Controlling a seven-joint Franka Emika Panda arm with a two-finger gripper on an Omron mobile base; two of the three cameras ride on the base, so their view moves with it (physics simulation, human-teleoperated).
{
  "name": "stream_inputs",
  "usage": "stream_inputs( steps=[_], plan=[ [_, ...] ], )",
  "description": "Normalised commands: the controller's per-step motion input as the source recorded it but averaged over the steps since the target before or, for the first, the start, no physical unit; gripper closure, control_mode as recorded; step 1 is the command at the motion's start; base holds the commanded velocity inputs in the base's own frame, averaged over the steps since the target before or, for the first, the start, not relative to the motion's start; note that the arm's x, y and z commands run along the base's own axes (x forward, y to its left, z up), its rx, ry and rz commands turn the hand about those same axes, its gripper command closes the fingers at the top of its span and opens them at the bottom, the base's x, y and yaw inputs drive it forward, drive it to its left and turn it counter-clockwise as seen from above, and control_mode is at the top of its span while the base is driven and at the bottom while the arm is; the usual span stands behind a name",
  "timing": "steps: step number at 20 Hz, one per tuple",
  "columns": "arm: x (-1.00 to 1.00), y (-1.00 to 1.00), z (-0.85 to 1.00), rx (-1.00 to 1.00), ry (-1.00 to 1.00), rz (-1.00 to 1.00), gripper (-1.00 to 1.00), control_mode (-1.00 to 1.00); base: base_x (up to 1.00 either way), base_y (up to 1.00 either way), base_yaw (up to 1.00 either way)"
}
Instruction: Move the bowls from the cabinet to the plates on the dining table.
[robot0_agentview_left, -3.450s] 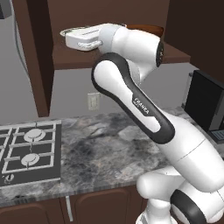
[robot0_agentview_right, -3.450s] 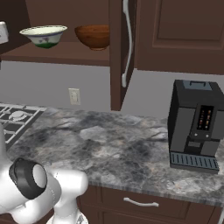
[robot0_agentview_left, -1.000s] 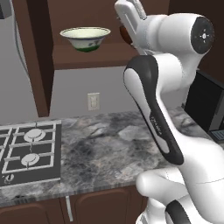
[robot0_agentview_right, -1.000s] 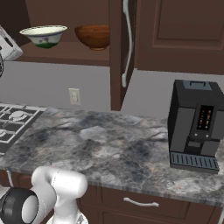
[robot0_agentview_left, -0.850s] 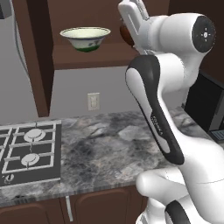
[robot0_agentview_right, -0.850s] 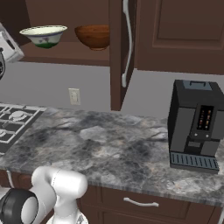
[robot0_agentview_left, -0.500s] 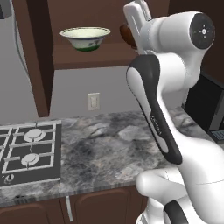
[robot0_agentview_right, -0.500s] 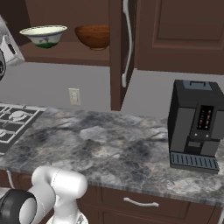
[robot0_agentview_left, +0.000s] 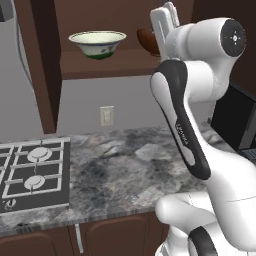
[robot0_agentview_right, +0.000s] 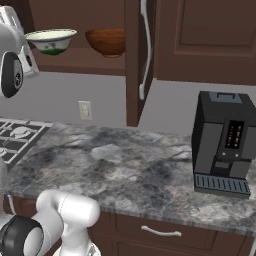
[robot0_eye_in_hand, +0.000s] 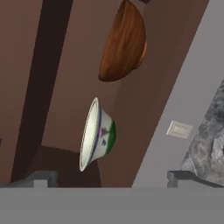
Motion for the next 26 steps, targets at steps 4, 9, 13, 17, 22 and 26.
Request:
stream_inputs(
  steps=[4, 9, 13, 17, 22, 26],
  plan=[
    [0.42, -0.09, -0.08, 0.05, 0.04, 0.11, -1.00, -1.00, 0.00, 0.00, 0.00],
    [0.43, -0.01, -0.09, 0.04, 0.09, 0.11, -1.00, -1.00, 0.00, 0.00, 0.00],
    [0.34, 0.00, 0.00, 0.02, 0.12, 0.11, -1.00, -1.00, 0.00, 0.00, 0.00],
    [0.30, 0.13, 0.00, 0.00, 0.04, 0.04, -1.00, -1.00, 0.00, 0.00, 0.00],
    [0.24, 0.25, -0.03, 0.00, 0.00, -0.01, -1.00, -1.00, 0.00, 0.00, 0.00],
    [0.23, 0.05, -0.15, 0.00, -0.05, 0.00, -1.00, -1.00, 0.00, 0.00, 0.00]
  ],
)
